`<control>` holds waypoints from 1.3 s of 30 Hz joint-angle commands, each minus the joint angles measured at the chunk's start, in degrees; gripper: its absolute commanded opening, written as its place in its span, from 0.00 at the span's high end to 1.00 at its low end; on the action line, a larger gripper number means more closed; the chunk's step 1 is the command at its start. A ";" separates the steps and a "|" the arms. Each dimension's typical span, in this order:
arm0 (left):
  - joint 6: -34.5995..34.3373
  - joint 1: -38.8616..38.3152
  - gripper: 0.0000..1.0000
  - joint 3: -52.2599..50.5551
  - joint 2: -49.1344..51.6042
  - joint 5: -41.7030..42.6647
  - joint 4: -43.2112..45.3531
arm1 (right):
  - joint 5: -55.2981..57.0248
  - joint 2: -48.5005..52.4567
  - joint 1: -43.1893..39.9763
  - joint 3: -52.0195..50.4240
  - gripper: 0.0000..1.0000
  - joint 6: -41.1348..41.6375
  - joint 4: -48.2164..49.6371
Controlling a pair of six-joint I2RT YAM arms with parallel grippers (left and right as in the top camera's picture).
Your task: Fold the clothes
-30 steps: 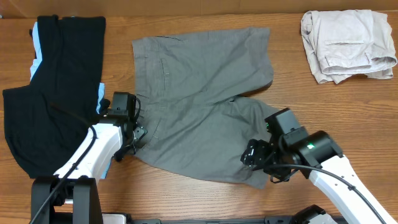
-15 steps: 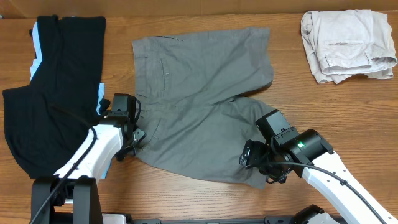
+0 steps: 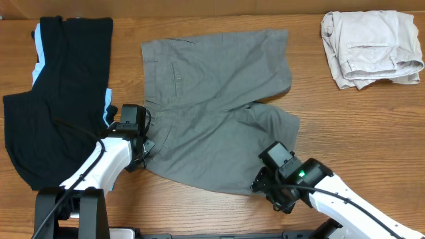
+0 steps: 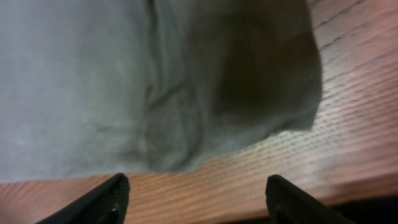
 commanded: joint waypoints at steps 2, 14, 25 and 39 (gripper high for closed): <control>-1.27 0.13 0.96 -0.90 -0.13 0.33 0.24 | 2.34 1.22 0.85 -3.30 0.30 5.88 1.44; -1.27 0.11 0.96 -0.90 -0.13 0.28 0.90 | 8.81 8.35 0.85 -4.90 0.36 9.44 6.80; 6.69 0.20 0.96 6.08 -1.14 -0.02 -6.78 | 11.93 5.97 0.85 0.15 0.96 9.38 -0.96; 26.27 0.20 0.96 43.52 -1.79 -5.11 -40.59 | 27.08 -5.27 -7.06 38.34 0.96 -7.56 -33.64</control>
